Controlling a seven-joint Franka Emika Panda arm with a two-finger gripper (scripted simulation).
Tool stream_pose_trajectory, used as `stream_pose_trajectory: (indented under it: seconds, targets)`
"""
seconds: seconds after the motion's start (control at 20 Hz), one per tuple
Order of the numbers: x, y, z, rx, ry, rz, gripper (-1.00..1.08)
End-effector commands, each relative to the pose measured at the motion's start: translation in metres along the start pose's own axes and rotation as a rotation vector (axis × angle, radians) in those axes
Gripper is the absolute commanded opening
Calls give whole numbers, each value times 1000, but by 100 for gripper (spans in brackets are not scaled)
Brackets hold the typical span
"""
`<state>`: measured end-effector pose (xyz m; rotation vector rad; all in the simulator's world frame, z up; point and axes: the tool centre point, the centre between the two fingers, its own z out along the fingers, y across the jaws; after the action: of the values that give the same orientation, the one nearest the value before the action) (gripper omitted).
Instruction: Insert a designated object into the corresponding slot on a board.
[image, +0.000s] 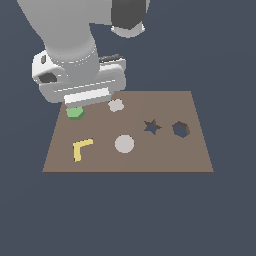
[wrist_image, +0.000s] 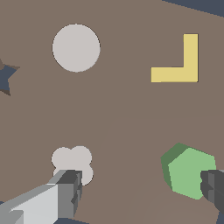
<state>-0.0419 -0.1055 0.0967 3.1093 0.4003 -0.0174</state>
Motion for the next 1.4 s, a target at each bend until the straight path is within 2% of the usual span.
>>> stream_pose_trajectory:
  seconds: [0.0,0.35,0.65,1.35]
  targets:
    - [-7,15,10,1,3,-39,100]
    - [-19,47,32,3,9,-120,100]
    - [-22,65,44,4,12,-162,100]
    - [-23,71,62,4,12,-174,100]
